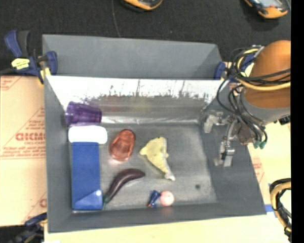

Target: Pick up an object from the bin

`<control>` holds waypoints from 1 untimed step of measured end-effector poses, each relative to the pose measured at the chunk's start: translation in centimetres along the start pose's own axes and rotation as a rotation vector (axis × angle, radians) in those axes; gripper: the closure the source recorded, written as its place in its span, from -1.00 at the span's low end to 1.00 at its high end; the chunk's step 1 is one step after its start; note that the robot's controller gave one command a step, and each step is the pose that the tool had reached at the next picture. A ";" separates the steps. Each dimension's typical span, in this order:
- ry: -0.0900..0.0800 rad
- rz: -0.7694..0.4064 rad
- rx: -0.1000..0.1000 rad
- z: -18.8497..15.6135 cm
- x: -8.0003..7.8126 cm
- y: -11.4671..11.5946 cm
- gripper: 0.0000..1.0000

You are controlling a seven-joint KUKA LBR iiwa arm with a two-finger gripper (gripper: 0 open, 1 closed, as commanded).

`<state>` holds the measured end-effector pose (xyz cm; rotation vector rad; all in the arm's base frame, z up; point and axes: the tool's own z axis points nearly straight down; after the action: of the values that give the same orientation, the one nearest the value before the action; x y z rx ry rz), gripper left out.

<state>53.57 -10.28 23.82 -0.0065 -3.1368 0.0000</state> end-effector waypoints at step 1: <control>-0.008 -0.003 0.002 -0.4 -0.2 0.0 -1.00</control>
Offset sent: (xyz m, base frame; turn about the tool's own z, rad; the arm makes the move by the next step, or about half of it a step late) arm 0.0766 0.0560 -0.0121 0.0644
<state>53.73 -10.24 24.26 -0.0018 -3.1450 0.0025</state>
